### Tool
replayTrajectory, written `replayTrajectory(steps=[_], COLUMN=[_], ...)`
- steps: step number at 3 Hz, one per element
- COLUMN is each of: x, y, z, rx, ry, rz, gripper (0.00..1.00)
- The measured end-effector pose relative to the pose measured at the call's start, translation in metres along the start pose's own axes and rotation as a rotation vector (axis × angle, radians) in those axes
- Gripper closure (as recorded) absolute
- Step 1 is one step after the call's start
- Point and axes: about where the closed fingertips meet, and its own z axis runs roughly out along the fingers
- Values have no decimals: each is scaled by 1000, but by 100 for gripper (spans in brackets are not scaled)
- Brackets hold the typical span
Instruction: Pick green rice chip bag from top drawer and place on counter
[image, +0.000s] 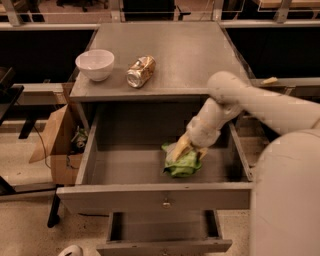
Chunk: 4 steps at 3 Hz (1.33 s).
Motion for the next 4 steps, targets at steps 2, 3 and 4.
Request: replayTrajectory(steps=[2,3,4], x=[35,66,90], y=[-59,-77,-69], z=[-123,-194,-257], rx=[35,66,93], ry=[-232,-344,-439], rz=[78,74,24], gripper=[100,100,100])
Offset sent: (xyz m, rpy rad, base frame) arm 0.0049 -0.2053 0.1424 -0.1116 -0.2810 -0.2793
